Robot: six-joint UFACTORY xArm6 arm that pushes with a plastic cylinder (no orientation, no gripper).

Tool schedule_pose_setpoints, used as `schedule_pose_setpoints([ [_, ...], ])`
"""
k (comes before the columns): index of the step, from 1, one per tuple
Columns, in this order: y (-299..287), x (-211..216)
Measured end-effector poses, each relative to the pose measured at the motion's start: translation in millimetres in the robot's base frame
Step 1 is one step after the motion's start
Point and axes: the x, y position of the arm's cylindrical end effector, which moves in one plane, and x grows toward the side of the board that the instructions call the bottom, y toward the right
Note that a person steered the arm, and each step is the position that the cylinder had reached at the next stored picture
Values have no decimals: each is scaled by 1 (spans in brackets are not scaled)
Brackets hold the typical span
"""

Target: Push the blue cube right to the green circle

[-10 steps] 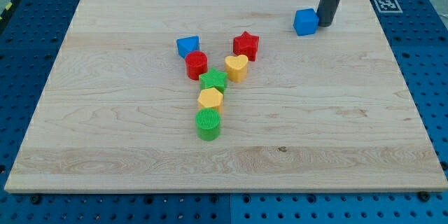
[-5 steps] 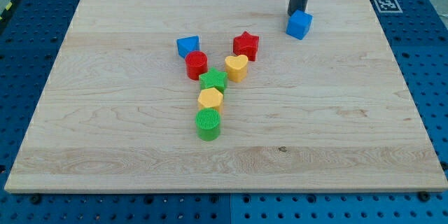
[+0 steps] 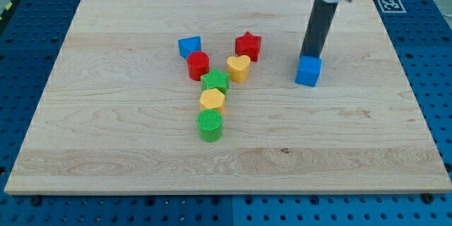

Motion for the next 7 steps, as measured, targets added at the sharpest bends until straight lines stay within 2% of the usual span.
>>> schedule_pose_setpoints([
  [5, 0, 157],
  [7, 0, 187],
])
